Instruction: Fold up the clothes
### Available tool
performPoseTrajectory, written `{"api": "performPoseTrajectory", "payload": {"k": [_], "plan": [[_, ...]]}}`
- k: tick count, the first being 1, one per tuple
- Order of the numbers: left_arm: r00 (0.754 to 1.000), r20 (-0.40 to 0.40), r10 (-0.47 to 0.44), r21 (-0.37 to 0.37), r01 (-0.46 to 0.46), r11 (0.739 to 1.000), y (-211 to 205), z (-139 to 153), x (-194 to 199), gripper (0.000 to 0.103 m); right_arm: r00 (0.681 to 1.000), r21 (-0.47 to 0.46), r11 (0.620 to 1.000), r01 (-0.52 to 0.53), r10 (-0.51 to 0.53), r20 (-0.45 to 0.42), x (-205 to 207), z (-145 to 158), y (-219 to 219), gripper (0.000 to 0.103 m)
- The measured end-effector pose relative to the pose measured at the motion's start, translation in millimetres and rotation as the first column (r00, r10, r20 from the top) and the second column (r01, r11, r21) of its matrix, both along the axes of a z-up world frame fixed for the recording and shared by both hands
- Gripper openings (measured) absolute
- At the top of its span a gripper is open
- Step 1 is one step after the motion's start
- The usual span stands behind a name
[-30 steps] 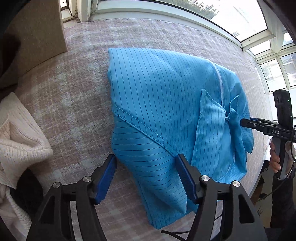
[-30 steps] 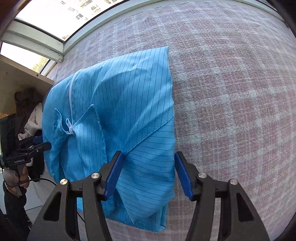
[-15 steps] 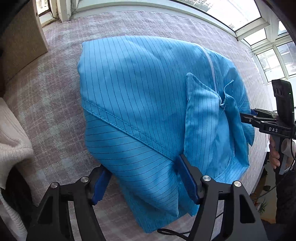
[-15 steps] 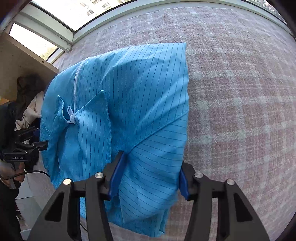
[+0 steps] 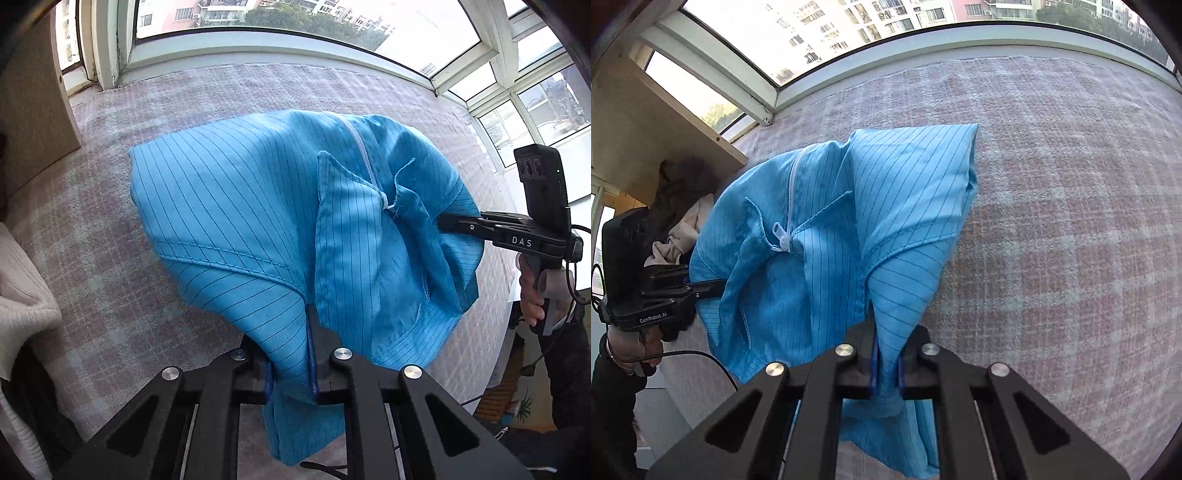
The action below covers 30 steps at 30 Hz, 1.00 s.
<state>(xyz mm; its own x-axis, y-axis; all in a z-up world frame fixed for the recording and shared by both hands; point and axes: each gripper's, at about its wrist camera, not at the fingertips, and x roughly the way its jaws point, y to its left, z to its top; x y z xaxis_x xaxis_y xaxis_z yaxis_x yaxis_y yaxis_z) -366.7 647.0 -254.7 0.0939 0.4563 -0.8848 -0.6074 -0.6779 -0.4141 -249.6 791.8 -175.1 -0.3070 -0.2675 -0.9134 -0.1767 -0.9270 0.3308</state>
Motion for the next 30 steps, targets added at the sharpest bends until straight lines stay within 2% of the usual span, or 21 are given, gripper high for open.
{"api": "performPoseTrajectory", "payload": {"k": [2, 5, 8, 16, 19, 23, 25, 27, 30], "plan": [[1.0, -0.004, -0.016, 0.023, 0.016, 1.0, 12.6, 8.8, 4.9, 0.012, 1.0, 0.017, 1.0, -0.009, 0.009, -0.01, -4.0, 7.1, 1.6, 0.006], [0.999, -0.007, -0.039, 0.05, 0.04, 0.998, 56.0, 19.6, 1.8, 0.012, 1.0, 0.056, 0.998, -0.009, 0.009, -0.007, -6.5, 14.8, 9.9, 0.006], [0.998, -0.024, -0.066, 0.055, 0.067, 0.996, 72.1, 11.7, -2.6, 0.012, 1.0, 0.113, 0.994, 0.001, 0.0, -0.002, -12.2, 17.6, 20.0, 0.006], [0.997, -0.033, -0.073, 0.101, 0.076, 0.992, 172.3, -11.0, -27.9, 0.011, 0.994, 0.205, 0.974, 0.1, -0.107, 0.023, -15.9, 8.8, 91.8, 0.006], [0.996, -0.035, -0.077, 0.094, 0.08, 0.992, 180.5, -20.4, -23.9, 0.011, 0.994, 0.266, 0.959, 0.094, -0.106, 0.03, -24.0, 2.0, 109.5, 0.006], [0.997, -0.02, -0.072, 0.072, 0.073, 0.995, 183.0, -32.8, -17.1, 0.014, 0.993, 0.291, 0.953, 0.08, -0.102, 0.062, -39.6, -8.1, 123.2, 0.006], [0.998, 0.007, -0.058, 0.061, 0.057, 0.996, 182.7, -39.5, -16.7, 0.024, 0.993, 0.315, 0.948, 0.039, -0.073, 0.096, -44.9, -15.2, 122.0, 0.01], [0.999, 0.019, -0.044, 0.053, 0.043, 0.998, 175.7, -39.0, -16.7, 0.029, 0.99, 0.342, 0.94, 0.001, -0.049, 0.133, -46.1, -18.6, 120.0, 0.022], [0.999, -0.006, -0.045, 0.034, 0.045, 0.998, 158.1, -29.0, -13.8, 0.031, 0.994, 0.336, 0.942, 0.014, -0.051, 0.101, -31.9, 1.4, 127.4, 0.024]]}}
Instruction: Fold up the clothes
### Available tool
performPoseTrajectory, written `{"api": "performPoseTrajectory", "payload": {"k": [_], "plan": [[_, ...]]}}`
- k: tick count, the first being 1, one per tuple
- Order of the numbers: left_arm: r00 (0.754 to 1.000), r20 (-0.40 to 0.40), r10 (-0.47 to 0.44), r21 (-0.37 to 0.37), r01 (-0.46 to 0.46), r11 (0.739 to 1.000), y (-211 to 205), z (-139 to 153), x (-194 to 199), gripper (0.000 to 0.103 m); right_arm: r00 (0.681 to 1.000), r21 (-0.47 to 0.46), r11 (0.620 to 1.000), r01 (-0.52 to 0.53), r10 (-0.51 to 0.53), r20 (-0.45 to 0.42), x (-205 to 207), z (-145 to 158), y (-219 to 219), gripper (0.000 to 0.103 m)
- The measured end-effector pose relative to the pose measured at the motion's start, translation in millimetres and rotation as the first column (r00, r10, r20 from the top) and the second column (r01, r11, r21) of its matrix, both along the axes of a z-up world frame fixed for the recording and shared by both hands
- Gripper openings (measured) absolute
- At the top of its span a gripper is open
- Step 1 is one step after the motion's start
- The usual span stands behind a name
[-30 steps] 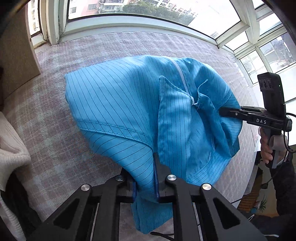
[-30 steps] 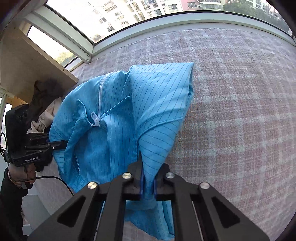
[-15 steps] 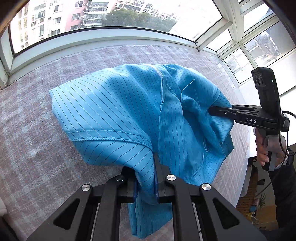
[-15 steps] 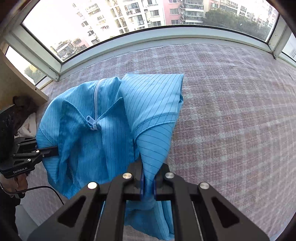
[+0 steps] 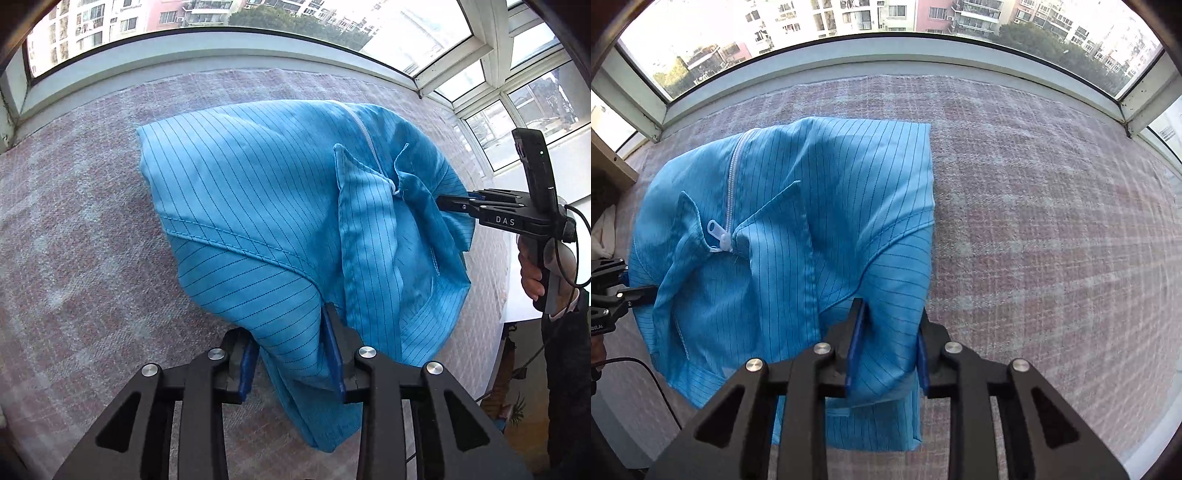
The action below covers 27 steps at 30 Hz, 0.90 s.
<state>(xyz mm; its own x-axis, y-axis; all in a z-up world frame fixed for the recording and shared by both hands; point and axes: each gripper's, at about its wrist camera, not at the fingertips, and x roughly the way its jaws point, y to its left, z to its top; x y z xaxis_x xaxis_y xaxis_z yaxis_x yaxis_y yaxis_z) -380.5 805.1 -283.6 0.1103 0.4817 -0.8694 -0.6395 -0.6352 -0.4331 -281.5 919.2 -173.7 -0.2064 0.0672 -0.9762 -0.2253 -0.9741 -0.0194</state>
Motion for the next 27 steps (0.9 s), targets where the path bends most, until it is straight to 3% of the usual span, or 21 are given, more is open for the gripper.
{"api": "performPoseTrajectory", "payload": {"k": [5, 8, 12, 17, 19, 22, 27], "plan": [[0.993, -0.117, -0.028, -0.017, 0.026, 1.0, -16.0, 33.0, 7.3, 0.036, 0.985, 0.061, 0.997, 0.044, -0.033, -0.171, 40.9, 61.7, 8.7, 0.024], [0.989, -0.141, -0.043, 0.015, 0.046, 0.999, -8.4, 43.9, 4.0, 0.036, 0.982, -0.015, 1.0, 0.002, -0.004, -0.189, 45.4, 62.2, -4.7, 0.024], [0.984, -0.169, -0.058, 0.043, 0.066, 0.997, 4.0, 39.6, -2.5, 0.036, 0.995, -0.01, 0.999, -0.044, 0.043, -0.095, 30.4, 18.8, -26.7, 0.024], [0.981, -0.14, -0.135, -0.012, 0.134, 0.991, 7.8, 0.0, 3.0, 0.036, 1.0, 0.023, 1.0, -0.007, 0.006, 0.03, 24.6, -33.6, -18.5, 0.024], [0.974, -0.156, -0.166, -0.051, 0.16, 0.986, 8.8, -8.9, 9.2, 0.036, 0.999, 0.028, 0.999, -0.017, 0.016, 0.031, 27.0, -35.5, -20.1, 0.024], [0.979, -0.152, -0.134, -0.051, 0.128, 0.991, 3.1, 13.5, 12.4, 0.036, 1.0, 0.052, 0.999, 0.003, -0.002, -0.011, 33.6, -15.1, -25.8, 0.024], [0.947, -0.248, -0.203, -0.017, 0.205, 0.979, 18.9, 62.7, 45.1, 0.039, 0.991, 0.026, 1.0, -0.015, 0.018, -0.13, 45.5, 26.1, -55.8, 0.024]]}}
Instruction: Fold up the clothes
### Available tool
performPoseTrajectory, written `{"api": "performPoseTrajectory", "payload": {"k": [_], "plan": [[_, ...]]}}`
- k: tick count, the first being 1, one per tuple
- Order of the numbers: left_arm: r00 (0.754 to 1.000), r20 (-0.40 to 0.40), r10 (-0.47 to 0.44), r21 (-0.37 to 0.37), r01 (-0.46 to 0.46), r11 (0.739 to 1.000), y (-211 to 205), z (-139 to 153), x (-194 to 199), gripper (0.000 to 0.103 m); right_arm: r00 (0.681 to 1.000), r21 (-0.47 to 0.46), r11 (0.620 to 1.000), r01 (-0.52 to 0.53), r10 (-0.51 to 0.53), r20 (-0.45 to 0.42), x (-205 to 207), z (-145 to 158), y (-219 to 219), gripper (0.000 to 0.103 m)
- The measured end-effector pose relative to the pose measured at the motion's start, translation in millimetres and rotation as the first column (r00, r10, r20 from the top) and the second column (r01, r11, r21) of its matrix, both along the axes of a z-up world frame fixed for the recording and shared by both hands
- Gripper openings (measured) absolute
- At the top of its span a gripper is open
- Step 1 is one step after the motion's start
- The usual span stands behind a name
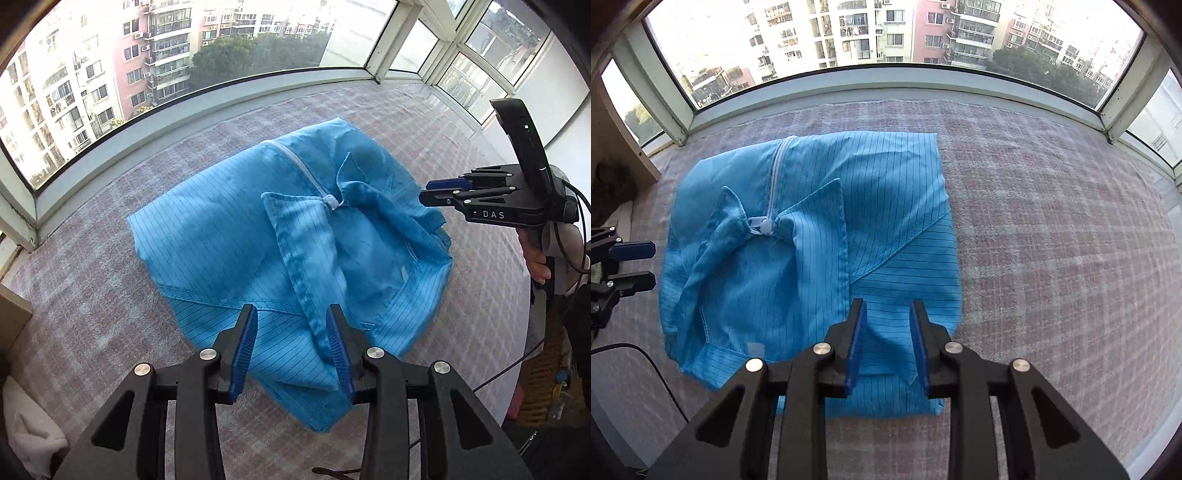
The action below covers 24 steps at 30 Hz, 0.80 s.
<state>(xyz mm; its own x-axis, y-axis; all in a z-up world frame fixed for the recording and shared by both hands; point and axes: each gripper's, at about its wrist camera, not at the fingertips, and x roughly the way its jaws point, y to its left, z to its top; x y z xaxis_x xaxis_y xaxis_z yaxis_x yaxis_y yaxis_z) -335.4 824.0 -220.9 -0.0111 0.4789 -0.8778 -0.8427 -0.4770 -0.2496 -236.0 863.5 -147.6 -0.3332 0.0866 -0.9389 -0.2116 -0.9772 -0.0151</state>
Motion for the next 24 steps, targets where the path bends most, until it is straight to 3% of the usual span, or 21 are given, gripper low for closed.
{"api": "performPoseTrajectory", "payload": {"k": [4, 6, 9, 10, 13, 17, 20, 24], "plan": [[0.995, -0.024, -0.101, -0.035, 0.1, 0.994, 27.8, -7.0, 28.1, 0.039, 0.998, -0.005, 0.998, -0.063, 0.063, 0.0, -5.0, 0.4, -26.5, 0.024], [0.988, 0.022, -0.154, -0.065, 0.155, 0.986, 38.0, -27.0, 41.1, 0.04, 0.996, -0.057, 0.995, -0.077, 0.079, 0.035, -9.4, -19.1, -33.8, 0.024], [0.981, 0.024, -0.19, -0.131, 0.192, 0.973, 41.1, -53.7, 50.4, 0.039, 0.987, -0.11, 0.989, -0.1, 0.113, 0.117, -12.2, -51.2, -42.9, 0.024], [0.983, 0.047, -0.178, -0.121, 0.183, 0.976, 37.6, -55.0, 47.7, 0.039, 0.983, -0.104, 0.989, -0.107, 0.12, 0.136, -10.1, -56.8, -45.1, 0.024], [0.986, 0.08, -0.144, -0.05, 0.149, 0.988, 25.7, -34.9, 32.8, 0.039, 0.995, -0.209, 0.974, -0.088, 0.095, 0.024, -10.3, -30.9, -30.7, 0.024], [0.996, 0.031, -0.081, 0.007, 0.081, 0.997, 25.3, -6.5, 0.1, 0.04, 0.995, -0.209, 0.978, 0.018, -0.038, -0.091, -38.6, -5.3, 6.0, 0.024], [0.999, 0.04, -0.037, 0.028, 0.036, 0.999, 34.5, -8.9, -28.1, 0.04, 0.997, -0.207, 0.977, 0.044, -0.056, -0.051, -66.7, -24.5, 16.2, 0.024], [0.998, 0.041, -0.039, -0.044, 0.04, 0.998, 51.5, -37.0, -38.5, 0.038, 0.998, -0.146, 0.989, -0.019, 0.028, 0.06, -82.8, -57.5, -2.4, 0.024]]}}
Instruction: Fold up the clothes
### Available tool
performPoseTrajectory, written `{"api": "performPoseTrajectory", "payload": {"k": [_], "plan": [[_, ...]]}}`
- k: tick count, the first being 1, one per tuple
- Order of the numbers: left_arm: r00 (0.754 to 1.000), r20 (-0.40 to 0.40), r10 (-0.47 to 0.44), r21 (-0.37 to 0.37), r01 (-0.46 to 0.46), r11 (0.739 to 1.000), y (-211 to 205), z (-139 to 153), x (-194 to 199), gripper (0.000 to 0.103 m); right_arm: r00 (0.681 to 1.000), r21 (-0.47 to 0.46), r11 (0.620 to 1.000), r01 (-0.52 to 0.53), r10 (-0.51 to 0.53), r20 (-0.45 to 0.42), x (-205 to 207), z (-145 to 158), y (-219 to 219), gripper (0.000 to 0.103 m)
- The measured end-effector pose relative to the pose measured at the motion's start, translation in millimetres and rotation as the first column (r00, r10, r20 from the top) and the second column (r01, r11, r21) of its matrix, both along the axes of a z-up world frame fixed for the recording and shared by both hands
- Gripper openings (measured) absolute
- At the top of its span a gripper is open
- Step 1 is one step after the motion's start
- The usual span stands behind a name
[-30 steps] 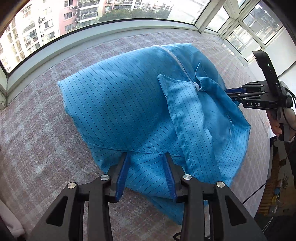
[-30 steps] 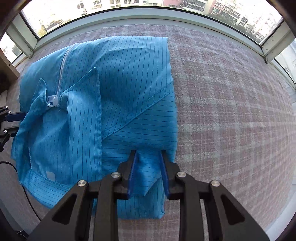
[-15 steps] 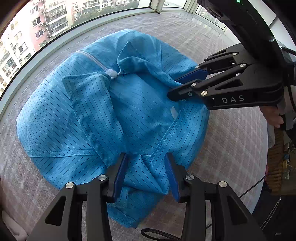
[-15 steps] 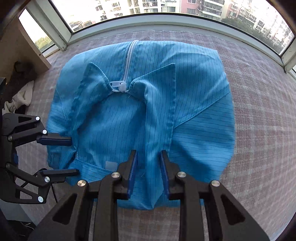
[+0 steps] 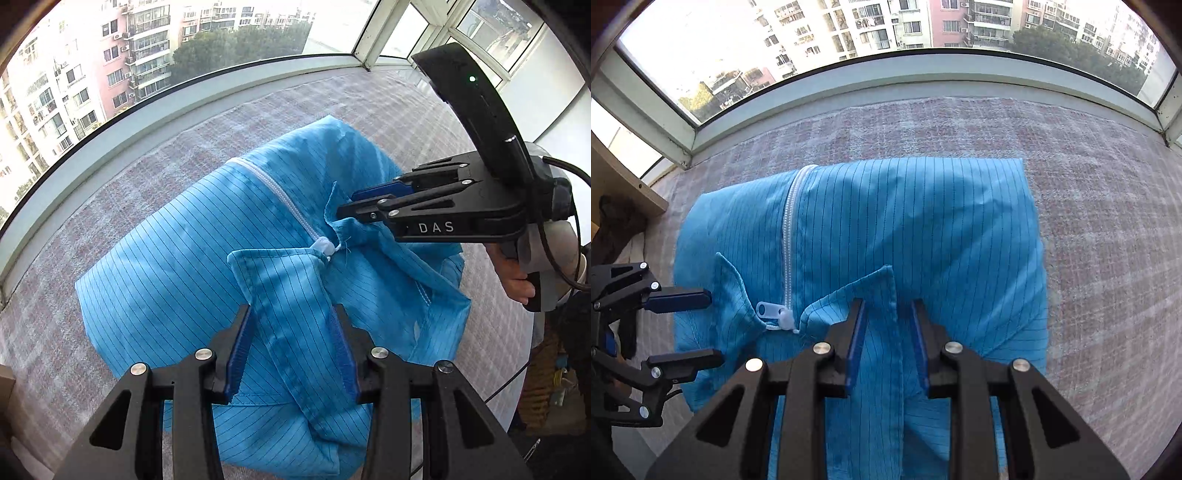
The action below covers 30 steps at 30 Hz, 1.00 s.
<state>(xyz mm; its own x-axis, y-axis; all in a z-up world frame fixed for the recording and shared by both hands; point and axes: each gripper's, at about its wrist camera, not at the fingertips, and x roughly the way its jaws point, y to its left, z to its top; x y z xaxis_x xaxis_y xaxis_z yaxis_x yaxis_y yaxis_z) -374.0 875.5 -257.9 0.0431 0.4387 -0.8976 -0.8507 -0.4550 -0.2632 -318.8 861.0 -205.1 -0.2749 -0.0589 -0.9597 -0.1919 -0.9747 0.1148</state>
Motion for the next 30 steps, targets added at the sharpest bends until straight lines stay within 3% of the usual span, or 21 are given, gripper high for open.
{"api": "performPoseTrajectory", "payload": {"k": [5, 10, 13, 15, 18, 20, 22, 23, 25, 27, 30], "plan": [[0.998, 0.032, -0.063, 0.063, 0.061, 0.996, -29.6, 14.6, 28.3, 0.04, 0.996, 0.025, 1.0, -0.017, 0.02, -0.087, 50.2, 32.7, -11.6, 0.024], [0.989, 0.086, -0.123, 0.078, 0.117, 0.99, -45.1, 19.8, 71.3, 0.04, 0.994, -0.091, 0.995, -0.045, 0.035, -0.107, 109.6, 32.0, -30.9, 0.024], [0.978, -0.007, -0.209, 0.032, 0.209, 0.977, -38.0, 23.0, 104.7, 0.04, 0.993, -0.14, 0.986, -0.088, 0.077, -0.085, 133.1, 34.3, -43.7, 0.025], [0.947, -0.115, -0.299, -0.027, 0.298, 0.954, -30.6, 25.3, 128.2, 0.04, 0.993, -0.182, 0.977, -0.107, 0.096, -0.068, 140.8, 38.5, -52.7, 0.025], [0.891, -0.194, -0.411, -0.099, 0.399, 0.912, -20.4, 23.8, 151.7, 0.041, 0.992, -0.042, 0.992, -0.12, 0.118, -0.042, 153.5, 51.9, -59.8, 0.03], [0.86, -0.241, -0.449, -0.159, 0.422, 0.893, -10.9, 16.6, 158.4, 0.041, 0.994, -0.142, 0.984, -0.111, 0.109, -0.02, 146.5, 50.8, -51.6, 0.039], [0.845, -0.267, -0.463, -0.205, 0.42, 0.884, -1.5, 7.1, 159.1, 0.041, 0.999, -0.289, 0.957, -0.032, 0.041, 0.026, 138.0, 38.9, -35.8, 0.039], [0.843, -0.275, -0.462, -0.22, 0.413, 0.884, 2.2, 3.5, 158.1, 0.04, 0.998, -0.346, 0.938, 0.015, 0.007, 0.062, 134.3, 31.4, -27.8, 0.039], [0.85, -0.284, -0.443, -0.222, 0.392, 0.893, 5.1, 2.0, 154.0, 0.023, 0.994, -0.375, 0.924, 0.074, -0.04, 0.099, 126.3, 15.6, -20.0, 0.039], [0.857, -0.285, -0.429, -0.218, 0.378, 0.9, 6.6, 1.7, 150.8, 0.018, 0.991, -0.332, 0.935, 0.124, -0.1, 0.089, 121.8, 10.6, -15.2, 0.039], [0.869, -0.22, -0.444, -0.165, 0.415, 0.895, -2.5, 9.5, 153.4, 0.018, 0.995, -0.187, 0.98, 0.069, -0.054, 0.087, 120.2, 13.9, -24.8, 0.036]]}}
